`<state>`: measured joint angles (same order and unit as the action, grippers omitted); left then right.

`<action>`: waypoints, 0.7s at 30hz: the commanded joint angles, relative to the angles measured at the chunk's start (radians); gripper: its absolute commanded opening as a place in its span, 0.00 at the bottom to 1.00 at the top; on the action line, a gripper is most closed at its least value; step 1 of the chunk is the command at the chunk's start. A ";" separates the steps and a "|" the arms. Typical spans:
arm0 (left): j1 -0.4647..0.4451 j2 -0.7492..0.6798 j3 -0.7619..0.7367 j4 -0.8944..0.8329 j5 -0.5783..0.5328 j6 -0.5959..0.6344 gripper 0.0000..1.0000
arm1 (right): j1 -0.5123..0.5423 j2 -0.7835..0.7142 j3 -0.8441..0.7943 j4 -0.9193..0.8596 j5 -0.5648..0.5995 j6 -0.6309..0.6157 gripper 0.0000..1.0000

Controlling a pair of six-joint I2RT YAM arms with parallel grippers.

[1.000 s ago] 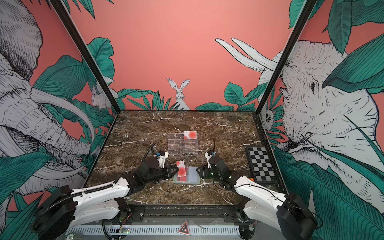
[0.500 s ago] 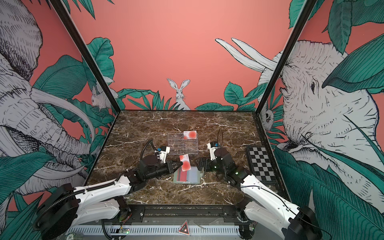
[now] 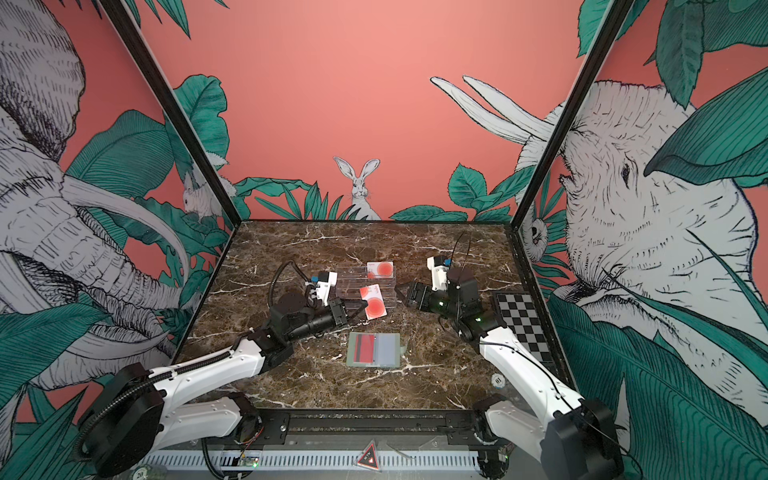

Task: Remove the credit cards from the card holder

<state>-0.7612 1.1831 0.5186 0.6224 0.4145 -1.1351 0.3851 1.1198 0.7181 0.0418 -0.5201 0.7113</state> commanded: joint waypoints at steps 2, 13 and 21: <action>0.001 0.018 0.029 0.089 0.041 -0.019 0.00 | -0.006 0.075 0.033 0.219 -0.143 0.080 0.88; 0.001 0.139 0.021 0.293 0.079 -0.112 0.00 | -0.009 0.104 -0.011 0.312 -0.184 0.098 0.81; 0.002 0.149 0.023 0.316 0.082 -0.118 0.00 | -0.009 0.151 -0.049 0.486 -0.253 0.181 0.73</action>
<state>-0.7612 1.3373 0.5247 0.8795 0.4828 -1.2388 0.3782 1.2560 0.6811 0.3893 -0.7242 0.8463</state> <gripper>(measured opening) 0.045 0.735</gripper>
